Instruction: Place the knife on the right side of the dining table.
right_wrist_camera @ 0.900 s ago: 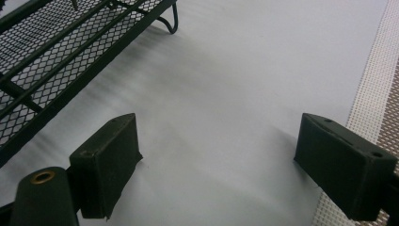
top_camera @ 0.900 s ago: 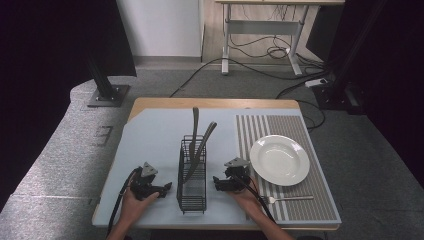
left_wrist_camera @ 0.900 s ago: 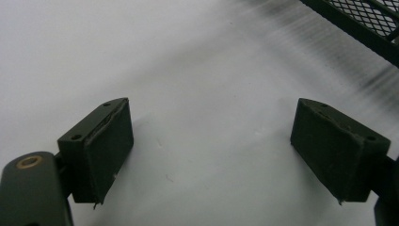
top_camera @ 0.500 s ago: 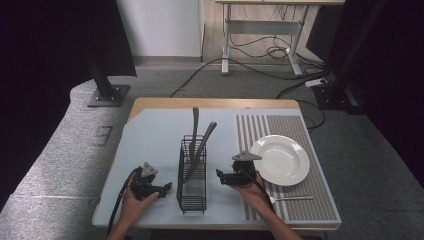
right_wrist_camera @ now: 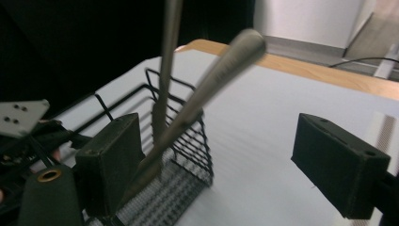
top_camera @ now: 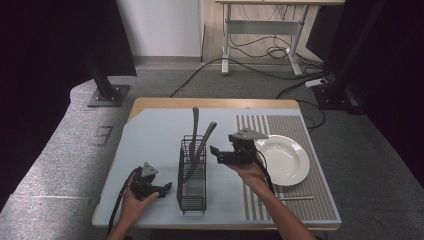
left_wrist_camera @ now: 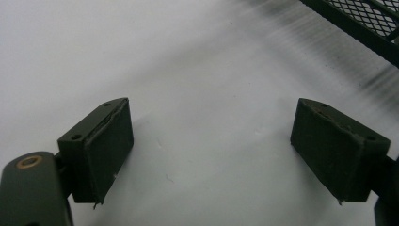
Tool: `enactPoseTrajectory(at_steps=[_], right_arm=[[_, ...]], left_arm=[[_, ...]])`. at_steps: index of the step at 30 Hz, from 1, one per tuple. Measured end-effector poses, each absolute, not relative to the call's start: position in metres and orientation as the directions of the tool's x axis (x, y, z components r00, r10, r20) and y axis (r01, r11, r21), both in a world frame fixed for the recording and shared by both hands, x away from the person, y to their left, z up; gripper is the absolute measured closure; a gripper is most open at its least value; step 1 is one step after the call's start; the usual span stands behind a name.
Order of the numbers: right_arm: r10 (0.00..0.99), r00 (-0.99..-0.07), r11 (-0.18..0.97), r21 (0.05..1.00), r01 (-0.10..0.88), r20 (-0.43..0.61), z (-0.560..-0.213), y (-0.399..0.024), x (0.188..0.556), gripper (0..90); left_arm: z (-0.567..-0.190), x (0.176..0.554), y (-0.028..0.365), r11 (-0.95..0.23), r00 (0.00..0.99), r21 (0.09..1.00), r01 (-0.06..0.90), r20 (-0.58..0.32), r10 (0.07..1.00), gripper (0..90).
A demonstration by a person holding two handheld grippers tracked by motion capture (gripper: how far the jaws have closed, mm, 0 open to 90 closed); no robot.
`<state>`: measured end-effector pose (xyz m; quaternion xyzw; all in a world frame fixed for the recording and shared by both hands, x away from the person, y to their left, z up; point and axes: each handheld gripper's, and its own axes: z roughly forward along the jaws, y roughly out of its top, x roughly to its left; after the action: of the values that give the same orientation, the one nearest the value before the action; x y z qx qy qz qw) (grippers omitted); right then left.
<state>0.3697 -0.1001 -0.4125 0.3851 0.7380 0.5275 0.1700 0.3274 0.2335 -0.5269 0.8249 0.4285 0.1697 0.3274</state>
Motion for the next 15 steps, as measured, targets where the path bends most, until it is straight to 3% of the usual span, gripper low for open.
enactPoseTrajectory(at_steps=[15], right_arm=[[0.691, -0.709, 0.164, 0.925, 0.343, 0.14, -0.393, -0.066, 0.386, 19.9]], left_arm=[[-0.527, 0.327, 0.234, -0.418, 0.575, 0.686, 0.595, -0.001, 0.818, 12.9]])
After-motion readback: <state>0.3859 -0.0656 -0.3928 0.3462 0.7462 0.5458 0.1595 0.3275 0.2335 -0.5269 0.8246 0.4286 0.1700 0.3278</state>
